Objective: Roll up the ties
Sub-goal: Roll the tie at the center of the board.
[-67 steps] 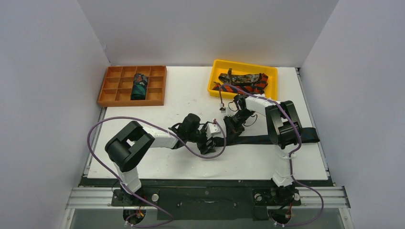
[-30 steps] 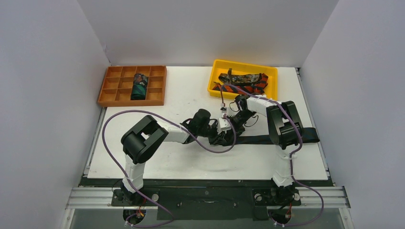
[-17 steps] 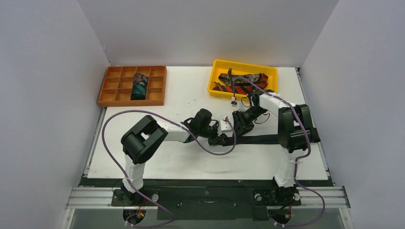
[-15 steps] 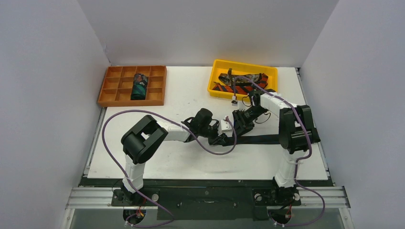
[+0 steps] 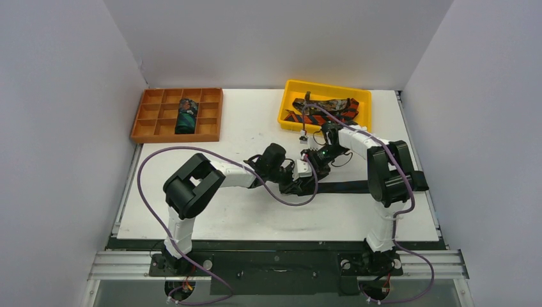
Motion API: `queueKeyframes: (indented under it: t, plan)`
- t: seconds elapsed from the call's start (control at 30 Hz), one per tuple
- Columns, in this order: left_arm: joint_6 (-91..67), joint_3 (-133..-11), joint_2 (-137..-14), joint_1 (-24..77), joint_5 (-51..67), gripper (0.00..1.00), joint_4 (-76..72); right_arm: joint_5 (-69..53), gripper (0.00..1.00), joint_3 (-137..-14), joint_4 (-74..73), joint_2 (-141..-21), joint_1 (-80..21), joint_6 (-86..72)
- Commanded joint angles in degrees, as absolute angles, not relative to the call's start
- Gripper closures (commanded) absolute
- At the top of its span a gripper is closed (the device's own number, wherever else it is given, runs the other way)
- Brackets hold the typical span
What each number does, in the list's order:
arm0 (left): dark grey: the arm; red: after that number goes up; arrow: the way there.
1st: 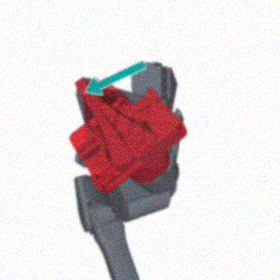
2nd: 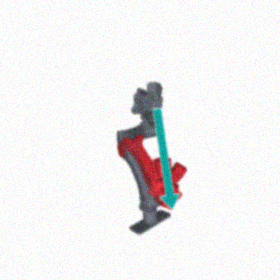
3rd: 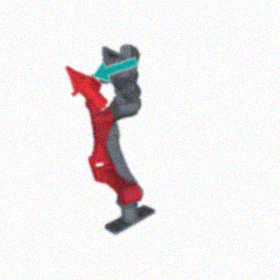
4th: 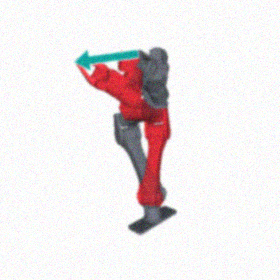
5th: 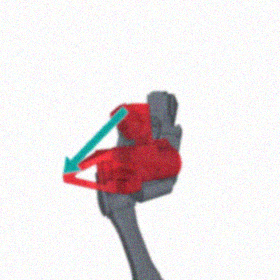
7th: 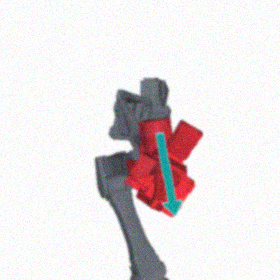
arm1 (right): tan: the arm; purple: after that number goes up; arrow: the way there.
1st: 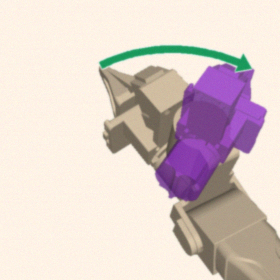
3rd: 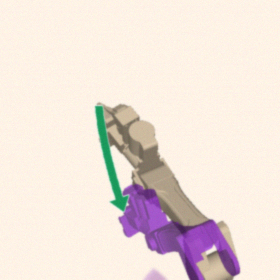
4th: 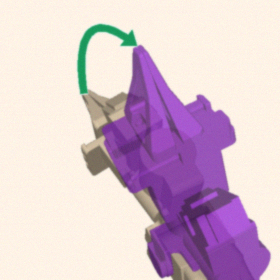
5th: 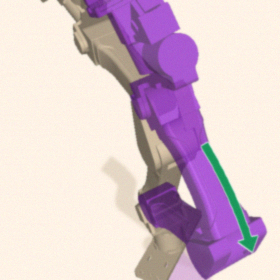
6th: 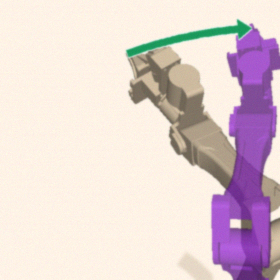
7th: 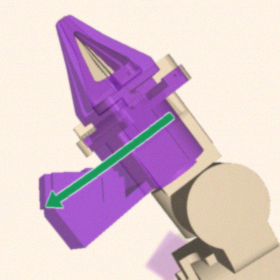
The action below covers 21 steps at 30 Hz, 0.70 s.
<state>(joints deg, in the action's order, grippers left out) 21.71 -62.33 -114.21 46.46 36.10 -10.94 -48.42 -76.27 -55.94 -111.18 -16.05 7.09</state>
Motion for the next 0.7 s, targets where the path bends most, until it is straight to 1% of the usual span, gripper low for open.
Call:
queueKeyframes:
  t: [0.0, 0.07, 0.1, 0.13, 0.2, 0.27, 0.33, 0.37, 0.4, 0.43, 0.47, 0.5, 0.53, 0.6, 0.67]
  plan:
    - [23.5, -61.4, -117.7, 46.7, 33.4, 0.8, -1.4, -46.8, 0.65, -76.4, -51.1, -113.0, -16.4, 4.6]
    - [23.5, -61.5, -117.8, 46.8, 33.5, 0.8, -1.1, -46.8, 0.7, -76.2, -50.1, -113.4, -16.4, 4.1]
    - [23.5, -61.6, -117.8, 46.6, 33.5, 0.8, -1.1, -46.8, 0.79, -76.0, -49.9, -113.6, -16.4, 3.9]
    - [23.4, -61.5, -117.8, 46.7, 33.6, 0.8, -1.0, -46.8, 0.83, -75.8, -49.6, -113.9, -16.4, 3.8]
    - [23.2, -61.5, -117.7, 46.6, 33.8, 0.79, -1.1, -46.5, 0.99, -75.1, -49.7, -113.7, -16.4, 4.2]
    - [22.6, -61.3, -117.6, 46.6, 33.9, 0.78, -1.5, -45.6, 1.0, -74.1, -49.8, -113.5, -16.0, 4.8]
    - [21.8, -60.9, -117.1, 46.3, 34.0, 0.71, -2.6, -44.3, 1.0, -72.9, -49.8, -113.0, -15.3, 5.6]
    - [20.3, -59.9, -116.0, 46.1, 34.1, 0.61, -3.8, -43.0, 1.0, -72.3, -49.8, -112.9, -14.8, 6.1]
    - [19.5, -58.2, -115.2, 46.0, 34.3, 0.57, -7.3, -41.6, 1.0, -72.0, -49.9, -112.8, -14.2, 6.4]
    - [18.0, -57.4, -113.6, 45.7, 35.0, 0.5, -10.3, -41.0, 1.0, -71.6, -49.8, -112.8, -14.0, 7.0]
    - [17.5, -56.4, -112.8, 45.6, 35.3, 0.46, -11.4, -39.7, 1.0, -71.4, -49.8, -113.0, -13.5, 7.3]
    - [16.2, -56.0, -111.4, 45.6, 35.7, 0.39, -13.3, -39.2, 1.0, -71.2, -49.7, -113.0, -13.3, 7.8]
    - [15.6, -55.3, -110.7, 45.5, 35.9, 0.36, -14.2, -38.3, 1.0, -71.1, -49.7, -113.4, -13.0, 8.0]
    - [14.1, -54.3, -109.2, 45.7, 35.8, 0.26, -16.6, -37.4, 1.0, -71.2, -49.3, -114.0, -12.6, 8.3]
    - [13.3, -53.7, -108.0, 46.1, 34.9, 0.21, -18.7, -36.6, 1.0, -71.2, -48.7, -114.6, -12.3, 8.2]
